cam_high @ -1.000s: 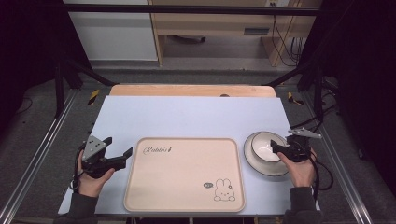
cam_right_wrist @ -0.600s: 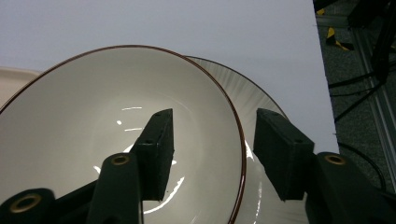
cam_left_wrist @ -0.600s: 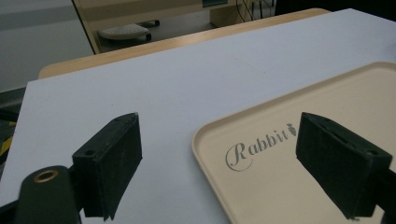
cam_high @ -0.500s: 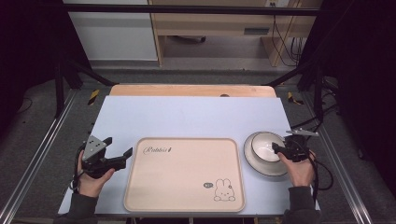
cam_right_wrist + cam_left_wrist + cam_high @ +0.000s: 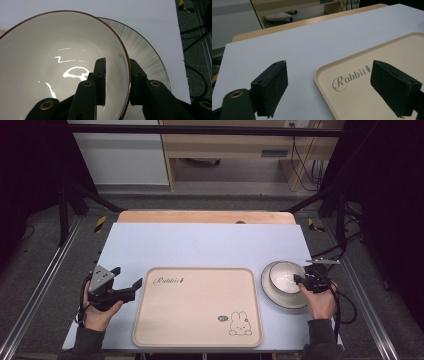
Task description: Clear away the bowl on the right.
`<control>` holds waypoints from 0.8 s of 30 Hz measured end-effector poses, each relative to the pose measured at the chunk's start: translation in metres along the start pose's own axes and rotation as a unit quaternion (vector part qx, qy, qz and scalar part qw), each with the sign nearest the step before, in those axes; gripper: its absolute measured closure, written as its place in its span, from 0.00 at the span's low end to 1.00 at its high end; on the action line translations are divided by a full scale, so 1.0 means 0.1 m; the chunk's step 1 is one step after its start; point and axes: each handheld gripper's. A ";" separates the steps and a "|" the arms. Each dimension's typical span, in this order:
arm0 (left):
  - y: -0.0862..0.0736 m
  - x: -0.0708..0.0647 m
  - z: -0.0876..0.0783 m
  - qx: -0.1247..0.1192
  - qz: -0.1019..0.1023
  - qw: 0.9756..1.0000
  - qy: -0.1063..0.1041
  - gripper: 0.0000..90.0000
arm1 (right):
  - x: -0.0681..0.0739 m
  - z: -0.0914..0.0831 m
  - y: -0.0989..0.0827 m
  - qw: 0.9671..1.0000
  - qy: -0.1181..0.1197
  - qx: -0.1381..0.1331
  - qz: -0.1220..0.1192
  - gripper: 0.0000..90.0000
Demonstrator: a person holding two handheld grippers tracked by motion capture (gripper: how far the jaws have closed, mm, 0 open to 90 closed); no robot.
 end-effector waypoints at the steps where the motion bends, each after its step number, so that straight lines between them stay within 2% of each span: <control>1: 0.00 0.00 0.00 0.000 0.000 1.000 0.000 0.15 | 0.01 0.00 0.00 1.000 -0.001 0.003 0.007 0.83; 4: 0.00 0.00 0.00 0.001 0.002 1.000 0.000 0.15 | 0.00 0.01 0.00 1.000 -0.004 0.009 0.008 0.85; 12: 0.00 0.00 0.00 0.001 0.002 1.000 0.000 0.15 | -0.03 0.01 0.01 0.999 -0.002 0.020 0.029 0.88; 13: 0.00 0.00 0.00 0.001 0.002 1.000 0.000 0.15 | -0.04 0.01 0.01 1.000 -0.001 0.019 0.025 0.88; 20: 0.00 0.00 0.00 0.002 0.002 1.000 0.000 0.15 | -0.05 0.01 0.02 0.999 0.002 0.023 0.042 0.90; 22: 0.00 0.00 0.01 0.002 0.002 1.000 0.001 0.15 | -0.05 0.00 0.03 0.998 0.003 0.028 0.054 0.90; 24: 0.00 -0.01 0.01 0.001 0.001 1.000 0.001 0.15 | -0.07 0.01 0.02 0.998 0.006 0.026 0.050 0.91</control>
Point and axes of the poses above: each handheld gripper's, and its own axes: z roughly forward along the jaws, y roughly out of its top, x roughly to its left, and after that the axes turned 15 degrees about -x, right-handed
